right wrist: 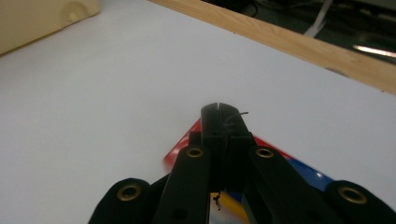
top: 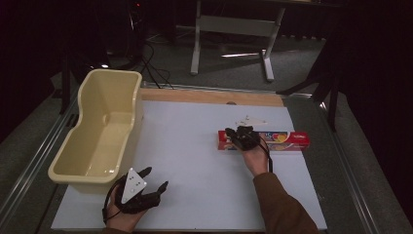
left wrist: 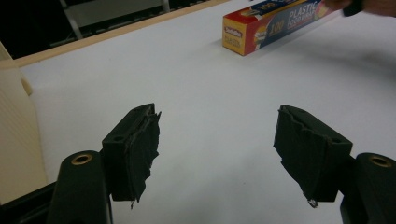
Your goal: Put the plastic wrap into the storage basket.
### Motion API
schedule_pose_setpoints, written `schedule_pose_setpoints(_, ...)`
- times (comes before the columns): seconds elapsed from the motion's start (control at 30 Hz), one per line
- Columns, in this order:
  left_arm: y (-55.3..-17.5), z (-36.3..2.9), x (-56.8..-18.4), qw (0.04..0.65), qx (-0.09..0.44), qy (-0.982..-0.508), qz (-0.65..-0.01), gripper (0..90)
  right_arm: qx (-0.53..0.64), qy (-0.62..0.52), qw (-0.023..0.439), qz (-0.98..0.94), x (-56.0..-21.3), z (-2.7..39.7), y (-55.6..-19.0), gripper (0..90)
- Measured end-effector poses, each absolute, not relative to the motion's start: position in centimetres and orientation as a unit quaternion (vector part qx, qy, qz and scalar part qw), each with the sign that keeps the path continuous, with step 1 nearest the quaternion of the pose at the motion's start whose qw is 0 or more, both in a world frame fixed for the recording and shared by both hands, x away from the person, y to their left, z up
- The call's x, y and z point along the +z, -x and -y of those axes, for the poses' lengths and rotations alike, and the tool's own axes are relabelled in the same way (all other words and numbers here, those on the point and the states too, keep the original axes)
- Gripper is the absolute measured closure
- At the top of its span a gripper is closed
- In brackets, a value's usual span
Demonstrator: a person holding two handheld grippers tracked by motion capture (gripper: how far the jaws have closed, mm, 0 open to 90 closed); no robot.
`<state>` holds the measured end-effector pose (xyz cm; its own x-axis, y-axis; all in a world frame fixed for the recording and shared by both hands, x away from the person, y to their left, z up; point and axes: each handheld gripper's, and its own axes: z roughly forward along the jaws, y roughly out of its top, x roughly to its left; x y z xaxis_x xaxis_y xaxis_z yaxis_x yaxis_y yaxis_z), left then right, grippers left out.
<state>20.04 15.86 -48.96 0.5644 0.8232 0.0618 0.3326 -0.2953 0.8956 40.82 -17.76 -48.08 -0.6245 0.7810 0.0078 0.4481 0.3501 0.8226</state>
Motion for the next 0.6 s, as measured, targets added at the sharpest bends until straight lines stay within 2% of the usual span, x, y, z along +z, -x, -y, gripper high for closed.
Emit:
schedule_pose_setpoints(0.23,-20.0,-15.9,-49.0,0.457,0.268,-0.758,-0.381,30.4,0.388,-0.408,0.188,-0.804,-48.9,16.1,-43.9,90.0)
schedule_pose_setpoints(0.47,-19.9,-16.0,-48.9,0.458,0.268,-0.757,-0.381,30.5,0.364,-0.417,0.184,-0.812,-49.6,14.6,-45.4,90.0)
schedule_pose_setpoints(0.6,-19.8,-16.0,-48.9,0.460,0.269,-0.756,-0.380,30.5,0.357,-0.438,0.160,-0.809,-49.9,14.4,-46.0,90.0)
